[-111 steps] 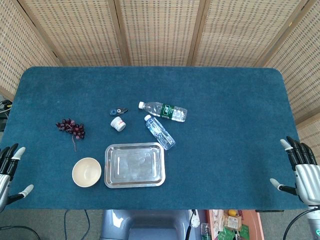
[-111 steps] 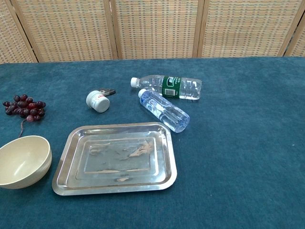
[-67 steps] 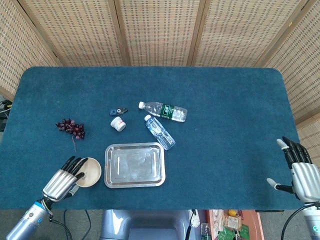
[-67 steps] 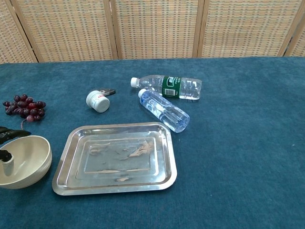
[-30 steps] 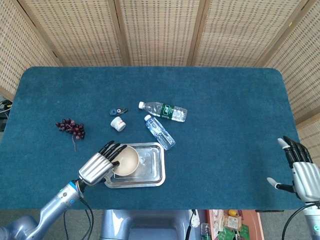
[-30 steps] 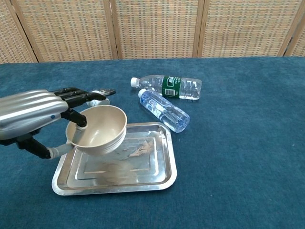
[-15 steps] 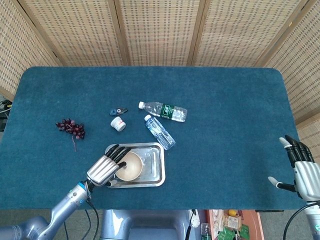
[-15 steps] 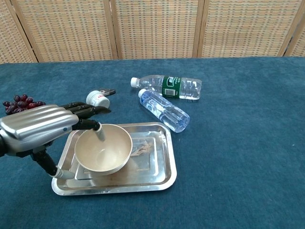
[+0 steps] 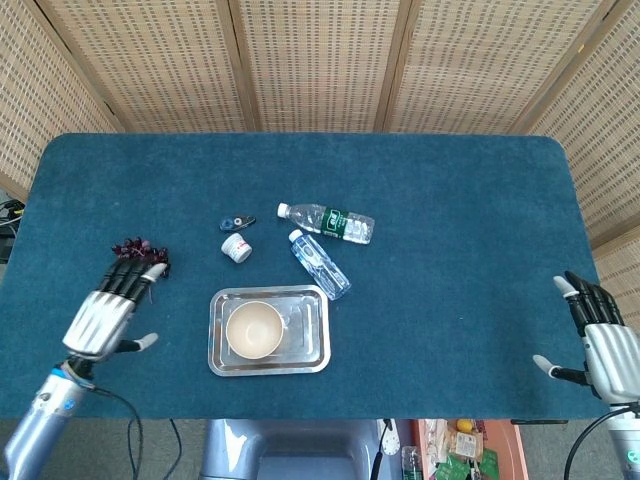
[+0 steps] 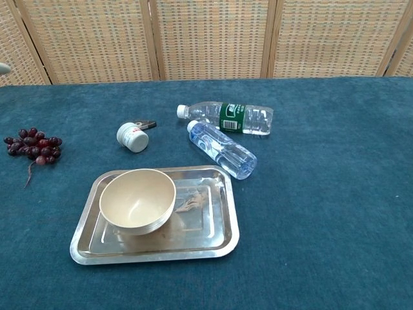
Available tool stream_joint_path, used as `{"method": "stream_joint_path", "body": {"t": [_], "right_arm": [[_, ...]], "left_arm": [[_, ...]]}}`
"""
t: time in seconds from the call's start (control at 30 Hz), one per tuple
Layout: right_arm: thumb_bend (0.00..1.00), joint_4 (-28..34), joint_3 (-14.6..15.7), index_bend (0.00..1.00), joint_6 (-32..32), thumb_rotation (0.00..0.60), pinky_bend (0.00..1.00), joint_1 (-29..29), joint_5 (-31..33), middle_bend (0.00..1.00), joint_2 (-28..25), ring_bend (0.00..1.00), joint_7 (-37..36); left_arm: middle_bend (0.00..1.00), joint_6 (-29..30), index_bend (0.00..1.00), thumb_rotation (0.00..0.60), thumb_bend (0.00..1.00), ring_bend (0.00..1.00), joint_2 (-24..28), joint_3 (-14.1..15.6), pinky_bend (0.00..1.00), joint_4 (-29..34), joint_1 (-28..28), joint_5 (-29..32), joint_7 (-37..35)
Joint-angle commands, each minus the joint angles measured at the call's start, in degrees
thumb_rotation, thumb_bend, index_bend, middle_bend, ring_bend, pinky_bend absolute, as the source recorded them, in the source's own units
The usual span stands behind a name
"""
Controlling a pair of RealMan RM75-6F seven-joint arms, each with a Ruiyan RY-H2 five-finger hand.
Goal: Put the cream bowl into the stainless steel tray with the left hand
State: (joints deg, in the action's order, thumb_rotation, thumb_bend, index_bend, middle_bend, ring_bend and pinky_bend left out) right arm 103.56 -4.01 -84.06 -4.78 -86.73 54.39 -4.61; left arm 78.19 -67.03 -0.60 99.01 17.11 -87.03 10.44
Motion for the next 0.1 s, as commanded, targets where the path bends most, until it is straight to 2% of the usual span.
{"method": "stream_joint_path", "body": {"t": [0.03,0.1], "right_arm": [[0.00,-0.1,0.0,0.00,-0.3,0.600,0.00,0.1,-0.1,0.00,0.0,0.00,0.1],[0.00,-0.1,-0.2,0.00,-0.5,0.600,0.00,0.2,0.1,0.00,0.1,0.00,0.2]], "left_arm": [[0.00,6.9,0.00,0.600,0.00,0.00,2.1,1.1,0.00,-3.0,-5.8,0.2,-5.9],[0.00,9.3,0.00,0.600,0.00,0.00,2.0,1.3,0.00,-4.0,-7.6,0.2,-6.8]]}}
